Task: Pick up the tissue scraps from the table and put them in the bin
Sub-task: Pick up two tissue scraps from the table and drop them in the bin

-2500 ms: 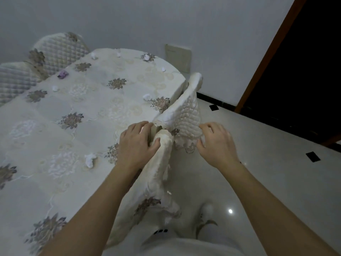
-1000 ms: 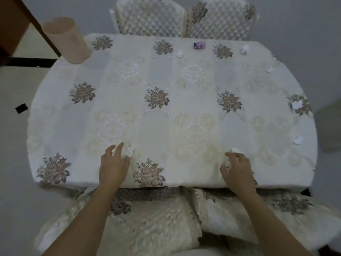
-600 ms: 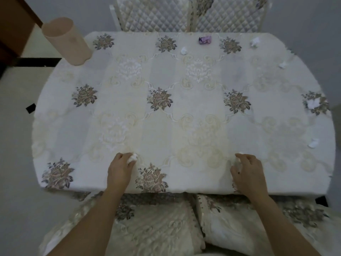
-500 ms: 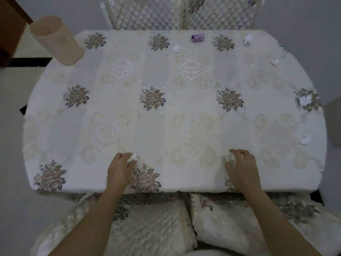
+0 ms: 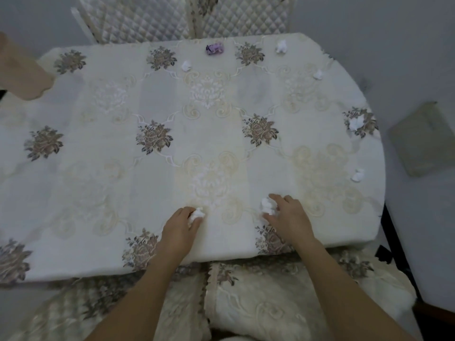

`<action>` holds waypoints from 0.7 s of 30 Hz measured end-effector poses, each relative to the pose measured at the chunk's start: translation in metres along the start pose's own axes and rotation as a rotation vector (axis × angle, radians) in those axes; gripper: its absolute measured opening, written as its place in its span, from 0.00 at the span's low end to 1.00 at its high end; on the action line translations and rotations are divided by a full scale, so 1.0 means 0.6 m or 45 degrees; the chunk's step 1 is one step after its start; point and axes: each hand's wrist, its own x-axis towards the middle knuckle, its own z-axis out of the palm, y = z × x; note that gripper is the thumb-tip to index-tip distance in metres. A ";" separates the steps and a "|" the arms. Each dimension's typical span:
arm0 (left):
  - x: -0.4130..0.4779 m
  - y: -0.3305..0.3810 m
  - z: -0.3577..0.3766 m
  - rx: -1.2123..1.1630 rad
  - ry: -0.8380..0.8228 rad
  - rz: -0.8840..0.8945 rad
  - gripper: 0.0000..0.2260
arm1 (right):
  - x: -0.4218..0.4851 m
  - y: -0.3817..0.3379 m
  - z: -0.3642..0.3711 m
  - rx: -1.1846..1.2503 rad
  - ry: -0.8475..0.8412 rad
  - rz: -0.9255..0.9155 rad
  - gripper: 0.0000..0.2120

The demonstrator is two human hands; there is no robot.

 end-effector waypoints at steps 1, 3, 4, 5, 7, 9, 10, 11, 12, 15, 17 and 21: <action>-0.002 0.005 0.003 -0.001 0.004 -0.007 0.11 | 0.000 0.000 0.002 0.013 0.005 -0.018 0.24; -0.007 0.014 0.005 0.001 0.016 -0.015 0.11 | -0.001 -0.001 0.005 0.034 0.030 -0.039 0.19; -0.010 0.018 0.005 0.000 0.019 -0.012 0.11 | -0.002 -0.003 0.007 0.035 0.050 -0.044 0.16; -0.013 0.022 0.005 0.000 0.021 -0.005 0.11 | -0.002 -0.004 0.010 0.024 0.071 -0.046 0.13; -0.019 0.029 0.002 0.000 0.029 0.004 0.10 | -0.004 -0.005 0.015 -0.017 0.082 -0.037 0.12; -0.023 0.035 -0.003 -0.016 0.043 0.010 0.10 | -0.007 -0.007 0.020 -0.081 0.051 -0.021 0.12; -0.026 0.038 -0.006 -0.027 0.049 0.008 0.09 | -0.009 -0.009 0.021 -0.115 0.035 -0.015 0.13; -0.028 0.041 -0.009 -0.038 0.053 -0.001 0.09 | -0.010 -0.011 0.021 -0.128 0.024 -0.010 0.13; -0.031 0.043 -0.012 -0.050 0.059 -0.011 0.09 | -0.013 -0.014 0.020 -0.103 0.018 0.001 0.13; -0.041 0.047 -0.024 -0.075 0.102 -0.011 0.09 | -0.023 -0.027 0.007 0.152 0.047 0.077 0.08; -0.047 0.050 -0.032 -0.106 0.117 0.015 0.09 | -0.031 -0.035 -0.007 0.305 0.095 0.124 0.07; -0.062 0.056 -0.052 -0.194 0.165 0.075 0.10 | -0.054 -0.063 -0.041 0.375 0.225 0.072 0.07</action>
